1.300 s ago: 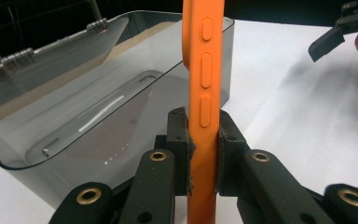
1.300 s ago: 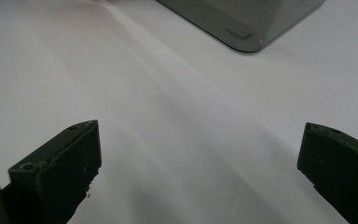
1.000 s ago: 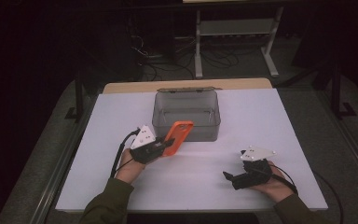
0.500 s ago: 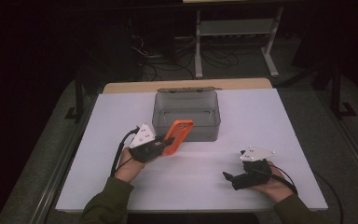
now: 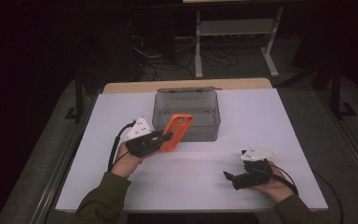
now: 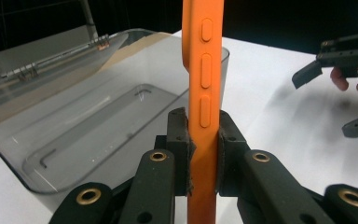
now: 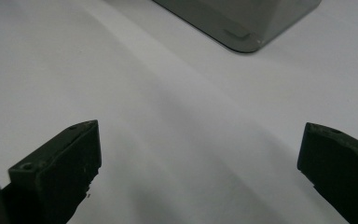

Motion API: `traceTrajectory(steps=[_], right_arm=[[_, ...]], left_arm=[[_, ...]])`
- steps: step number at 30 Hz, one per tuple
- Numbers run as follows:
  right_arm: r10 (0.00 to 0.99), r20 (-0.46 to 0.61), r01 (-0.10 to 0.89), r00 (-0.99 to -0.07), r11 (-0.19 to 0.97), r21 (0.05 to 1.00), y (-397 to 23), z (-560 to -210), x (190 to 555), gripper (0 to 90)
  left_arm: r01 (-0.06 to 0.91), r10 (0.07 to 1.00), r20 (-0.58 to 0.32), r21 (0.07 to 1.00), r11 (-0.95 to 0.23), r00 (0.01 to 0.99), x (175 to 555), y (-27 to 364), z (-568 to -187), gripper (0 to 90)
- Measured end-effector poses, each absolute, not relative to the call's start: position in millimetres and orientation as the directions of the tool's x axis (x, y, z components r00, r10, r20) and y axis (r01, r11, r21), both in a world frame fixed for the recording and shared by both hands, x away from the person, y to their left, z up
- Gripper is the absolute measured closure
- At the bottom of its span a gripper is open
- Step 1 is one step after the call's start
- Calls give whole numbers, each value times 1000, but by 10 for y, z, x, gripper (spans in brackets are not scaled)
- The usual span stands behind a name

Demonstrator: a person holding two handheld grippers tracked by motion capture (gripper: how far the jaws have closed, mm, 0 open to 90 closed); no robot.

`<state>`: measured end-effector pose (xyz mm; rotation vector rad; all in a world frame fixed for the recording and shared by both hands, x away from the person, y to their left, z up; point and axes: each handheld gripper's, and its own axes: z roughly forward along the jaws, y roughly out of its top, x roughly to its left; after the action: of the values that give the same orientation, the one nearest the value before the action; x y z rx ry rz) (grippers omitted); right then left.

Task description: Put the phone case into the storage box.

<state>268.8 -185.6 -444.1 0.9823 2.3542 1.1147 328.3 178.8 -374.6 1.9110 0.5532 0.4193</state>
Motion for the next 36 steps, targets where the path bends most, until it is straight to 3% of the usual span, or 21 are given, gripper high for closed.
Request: traceTrajectory(steps=[36], right_arm=[[720,-20,442,-693,447,778,-1865,-4441,2685,0]], left_arm=[[166,556,30,940,-298,830,3758,1702,-3129,791]])
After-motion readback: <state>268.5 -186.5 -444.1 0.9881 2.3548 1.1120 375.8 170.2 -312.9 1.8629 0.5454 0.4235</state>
